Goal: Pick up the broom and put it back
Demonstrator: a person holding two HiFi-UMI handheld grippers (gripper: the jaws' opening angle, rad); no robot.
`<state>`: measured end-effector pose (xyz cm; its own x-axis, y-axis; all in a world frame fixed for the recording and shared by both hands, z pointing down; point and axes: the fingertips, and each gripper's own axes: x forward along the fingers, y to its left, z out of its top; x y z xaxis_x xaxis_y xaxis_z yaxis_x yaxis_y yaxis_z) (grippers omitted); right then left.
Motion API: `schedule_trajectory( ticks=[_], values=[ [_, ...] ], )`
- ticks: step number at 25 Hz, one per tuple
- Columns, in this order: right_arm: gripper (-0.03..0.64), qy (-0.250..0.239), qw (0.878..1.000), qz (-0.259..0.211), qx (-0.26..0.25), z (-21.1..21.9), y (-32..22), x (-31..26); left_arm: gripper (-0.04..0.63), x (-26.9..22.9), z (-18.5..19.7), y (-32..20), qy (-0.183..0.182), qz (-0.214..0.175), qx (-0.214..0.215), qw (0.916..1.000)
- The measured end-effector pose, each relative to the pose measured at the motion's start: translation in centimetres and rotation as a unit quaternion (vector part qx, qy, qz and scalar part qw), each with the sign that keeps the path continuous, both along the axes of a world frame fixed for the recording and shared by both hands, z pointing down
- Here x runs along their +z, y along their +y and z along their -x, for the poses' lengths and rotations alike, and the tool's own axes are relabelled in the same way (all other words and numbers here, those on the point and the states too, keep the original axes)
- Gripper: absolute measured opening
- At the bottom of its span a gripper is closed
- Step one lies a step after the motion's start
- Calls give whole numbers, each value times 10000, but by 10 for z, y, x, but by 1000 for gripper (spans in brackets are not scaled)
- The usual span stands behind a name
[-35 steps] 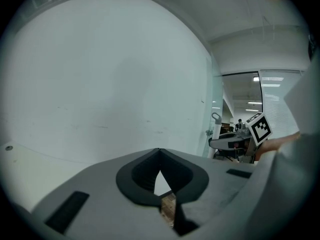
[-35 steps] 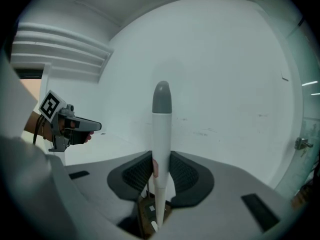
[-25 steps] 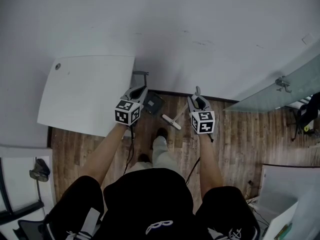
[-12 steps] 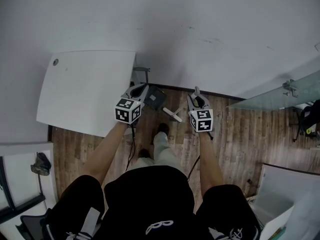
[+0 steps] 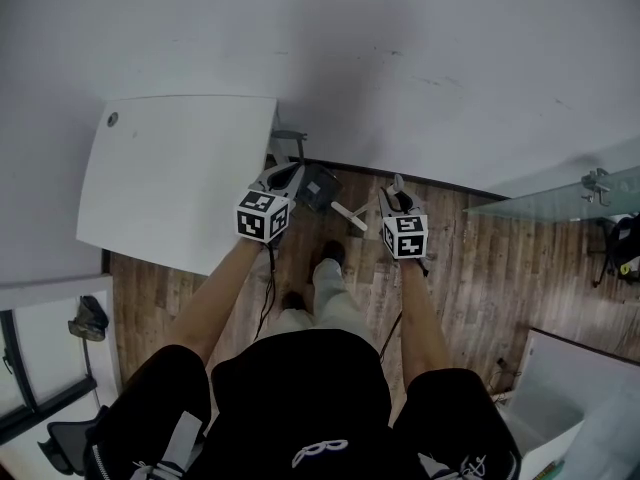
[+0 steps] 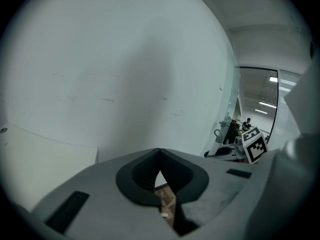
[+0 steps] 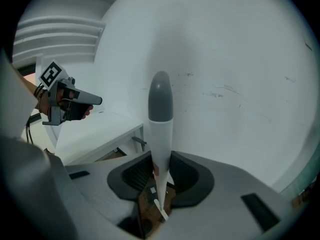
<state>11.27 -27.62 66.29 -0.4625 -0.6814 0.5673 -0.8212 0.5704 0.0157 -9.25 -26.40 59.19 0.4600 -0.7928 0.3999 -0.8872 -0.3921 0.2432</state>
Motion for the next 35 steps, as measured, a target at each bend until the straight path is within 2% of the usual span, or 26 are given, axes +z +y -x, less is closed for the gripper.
schedule_trajectory(
  ticks=[11,21,35],
  values=[
    [115,136,9992,332,-183,13,-45,37,17,22,-9,-36,-62,181,77,9998],
    [115,298,9964,702,-364,26,-75,78,17,39,-1,-74,-44,305,-116,9995],
    [115,57,9955,770,-541,41,-143,90,17,49,-4,-126,66,394,-363,9985]
  ],
)
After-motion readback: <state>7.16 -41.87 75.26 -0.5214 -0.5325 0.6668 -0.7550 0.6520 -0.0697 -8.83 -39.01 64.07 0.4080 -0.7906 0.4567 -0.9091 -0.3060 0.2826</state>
